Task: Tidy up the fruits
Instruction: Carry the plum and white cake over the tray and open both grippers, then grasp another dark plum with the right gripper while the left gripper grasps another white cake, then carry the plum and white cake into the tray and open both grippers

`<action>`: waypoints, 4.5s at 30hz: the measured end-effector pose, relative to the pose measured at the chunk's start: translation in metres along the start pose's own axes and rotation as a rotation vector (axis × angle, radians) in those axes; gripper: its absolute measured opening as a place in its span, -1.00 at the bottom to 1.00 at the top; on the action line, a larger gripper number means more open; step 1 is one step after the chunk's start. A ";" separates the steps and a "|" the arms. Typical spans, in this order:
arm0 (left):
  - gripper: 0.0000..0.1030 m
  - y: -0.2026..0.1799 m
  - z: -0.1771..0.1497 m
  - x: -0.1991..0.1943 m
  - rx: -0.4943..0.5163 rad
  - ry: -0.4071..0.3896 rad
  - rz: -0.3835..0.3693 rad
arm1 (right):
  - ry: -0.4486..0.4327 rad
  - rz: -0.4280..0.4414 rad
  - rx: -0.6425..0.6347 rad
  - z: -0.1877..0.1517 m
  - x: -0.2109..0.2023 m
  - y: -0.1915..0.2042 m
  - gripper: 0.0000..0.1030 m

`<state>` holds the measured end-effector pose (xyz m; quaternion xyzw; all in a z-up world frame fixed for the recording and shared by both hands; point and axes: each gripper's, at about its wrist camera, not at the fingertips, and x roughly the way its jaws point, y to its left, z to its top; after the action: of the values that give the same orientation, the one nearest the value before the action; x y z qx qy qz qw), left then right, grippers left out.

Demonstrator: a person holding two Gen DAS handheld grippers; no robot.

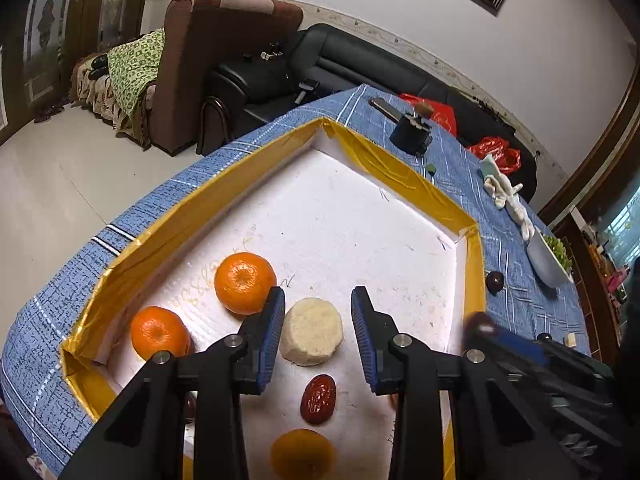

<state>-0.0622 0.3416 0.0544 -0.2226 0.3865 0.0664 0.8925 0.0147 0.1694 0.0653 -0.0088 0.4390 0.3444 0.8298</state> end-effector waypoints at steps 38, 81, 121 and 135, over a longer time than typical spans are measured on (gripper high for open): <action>0.44 -0.101 -0.043 -0.057 0.208 -0.036 -0.176 | -0.139 -0.305 0.410 -0.116 -0.148 -0.192 0.35; 0.41 -0.181 -0.084 0.032 0.578 0.272 -0.281 | -0.149 -0.291 0.291 -0.092 -0.096 -0.187 -0.47; -0.49 -0.094 -0.025 -0.029 0.357 0.019 -0.076 | -0.174 -0.248 0.260 -0.090 -0.098 -0.164 -0.47; -0.49 -0.003 -0.014 -0.025 0.143 0.047 0.006 | -0.041 0.168 0.146 -0.039 -0.039 -0.036 -0.45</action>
<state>-0.0878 0.3341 0.0647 -0.1584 0.4118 0.0362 0.8967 -0.0071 0.1080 0.0598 0.0954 0.4451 0.3801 0.8051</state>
